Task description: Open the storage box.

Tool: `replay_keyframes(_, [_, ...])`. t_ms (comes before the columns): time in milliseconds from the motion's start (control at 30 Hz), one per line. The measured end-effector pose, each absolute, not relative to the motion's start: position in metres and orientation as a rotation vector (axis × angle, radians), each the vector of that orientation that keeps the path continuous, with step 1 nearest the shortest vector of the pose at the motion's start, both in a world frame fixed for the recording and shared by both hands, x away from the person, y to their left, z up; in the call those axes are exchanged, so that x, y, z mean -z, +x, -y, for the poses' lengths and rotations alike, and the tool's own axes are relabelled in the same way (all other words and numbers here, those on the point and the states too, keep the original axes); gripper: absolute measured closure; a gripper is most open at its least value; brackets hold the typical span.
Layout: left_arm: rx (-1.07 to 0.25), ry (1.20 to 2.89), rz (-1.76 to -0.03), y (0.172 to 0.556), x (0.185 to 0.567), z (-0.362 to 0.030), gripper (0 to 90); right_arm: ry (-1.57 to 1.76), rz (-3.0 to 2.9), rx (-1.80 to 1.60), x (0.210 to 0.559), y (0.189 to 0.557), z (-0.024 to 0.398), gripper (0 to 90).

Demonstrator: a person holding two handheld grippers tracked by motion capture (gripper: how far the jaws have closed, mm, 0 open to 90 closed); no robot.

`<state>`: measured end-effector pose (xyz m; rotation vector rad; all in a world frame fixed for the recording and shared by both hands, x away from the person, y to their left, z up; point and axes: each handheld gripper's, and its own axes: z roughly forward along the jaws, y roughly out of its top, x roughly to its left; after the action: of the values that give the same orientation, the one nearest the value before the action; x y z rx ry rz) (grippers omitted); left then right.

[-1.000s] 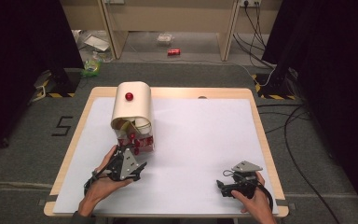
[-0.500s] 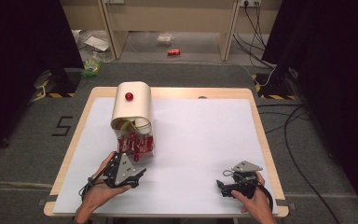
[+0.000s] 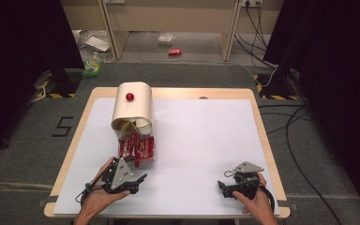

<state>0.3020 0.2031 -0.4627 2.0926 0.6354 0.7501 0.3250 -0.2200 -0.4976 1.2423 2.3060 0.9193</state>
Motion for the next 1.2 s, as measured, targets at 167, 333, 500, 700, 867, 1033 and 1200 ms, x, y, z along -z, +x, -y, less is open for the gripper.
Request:
replay_keyframes(167, [-0.733,2.091,-0.64,0.298,0.464,-0.204,24.4,1.242,-2.306,-0.919,0.498,0.325,0.22,0.2])
replay_keyframes(333, [-0.706,2.086,-0.647,0.292,0.466,-0.205,24.9,1.242,-2.306,-0.919,0.498,0.325,0.22,0.2])
replay_keyframes(500, [-0.693,2.087,-0.655,0.286,0.471,-0.206,25.2,1.242,-2.306,-0.919,0.498,0.325,0.22,0.2])
replay_keyframes(700, [-0.669,2.079,-0.652,0.279,0.472,-0.207,26.1,1.242,-2.306,-0.919,0.498,0.325,0.22,0.2])
replay_keyframes(867, [-0.622,2.077,-0.679,0.278,0.469,-0.207,26.1,1.242,-2.306,-0.919,0.498,0.325,0.22,0.2])
replay_keyframes(1033, [-0.591,2.065,-0.706,0.278,0.467,-0.209,27.6,1.242,-2.306,-0.919,0.498,0.325,0.22,0.2])
replay_keyframes(1200, [-0.572,2.079,-0.728,0.277,0.464,-0.209,28.6,1.242,-2.306,-0.919,0.498,0.325,0.22,0.2])
